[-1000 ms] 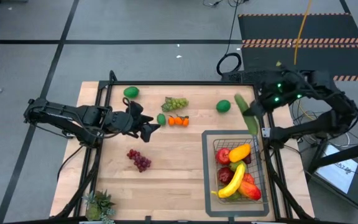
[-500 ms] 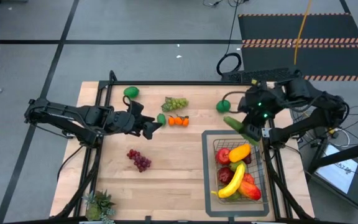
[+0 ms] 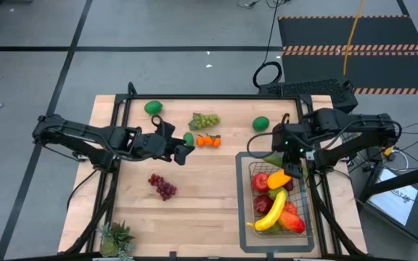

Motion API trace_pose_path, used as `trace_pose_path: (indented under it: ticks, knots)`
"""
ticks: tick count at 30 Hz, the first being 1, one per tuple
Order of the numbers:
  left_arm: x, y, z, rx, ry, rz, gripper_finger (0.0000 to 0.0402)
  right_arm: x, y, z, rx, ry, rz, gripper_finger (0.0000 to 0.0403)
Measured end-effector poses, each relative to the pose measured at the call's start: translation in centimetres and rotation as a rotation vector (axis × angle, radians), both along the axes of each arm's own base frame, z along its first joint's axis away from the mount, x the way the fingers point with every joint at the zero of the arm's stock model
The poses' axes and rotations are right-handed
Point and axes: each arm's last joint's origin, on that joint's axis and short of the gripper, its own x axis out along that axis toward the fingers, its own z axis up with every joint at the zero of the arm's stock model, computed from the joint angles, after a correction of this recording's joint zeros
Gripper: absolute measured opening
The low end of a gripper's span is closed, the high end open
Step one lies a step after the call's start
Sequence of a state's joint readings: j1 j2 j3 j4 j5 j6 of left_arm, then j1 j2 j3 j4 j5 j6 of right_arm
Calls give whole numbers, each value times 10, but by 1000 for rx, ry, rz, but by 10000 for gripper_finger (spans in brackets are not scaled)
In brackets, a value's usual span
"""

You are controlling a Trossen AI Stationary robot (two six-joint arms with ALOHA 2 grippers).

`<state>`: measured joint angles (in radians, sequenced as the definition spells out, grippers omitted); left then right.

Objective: Build produce basket
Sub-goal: Put the green cucumber into the wire basket

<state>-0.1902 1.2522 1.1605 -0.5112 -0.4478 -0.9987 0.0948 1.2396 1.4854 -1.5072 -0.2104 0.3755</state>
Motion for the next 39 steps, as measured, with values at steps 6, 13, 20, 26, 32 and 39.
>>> trace_pose_path:
  ticks: [6,13,20,26,32,39]
  knots:
    - [16,-3,1,48,-71,-35,275,3,0,-20,-16,34,61,141]
    - [24,-2,-2,80,-92,-33,275,3,0,-41,-28,94,118,141]
    - [27,0,1,106,-118,-17,275,1,0,-56,-38,126,188,142]
    - [27,0,1,158,-102,-25,275,1,0,-68,-43,143,238,142]
    - [27,0,1,189,-89,-41,275,3,0,-82,-44,133,250,142]
    - [27,0,0,211,-78,-53,275,3,0,-94,-42,140,250,142]
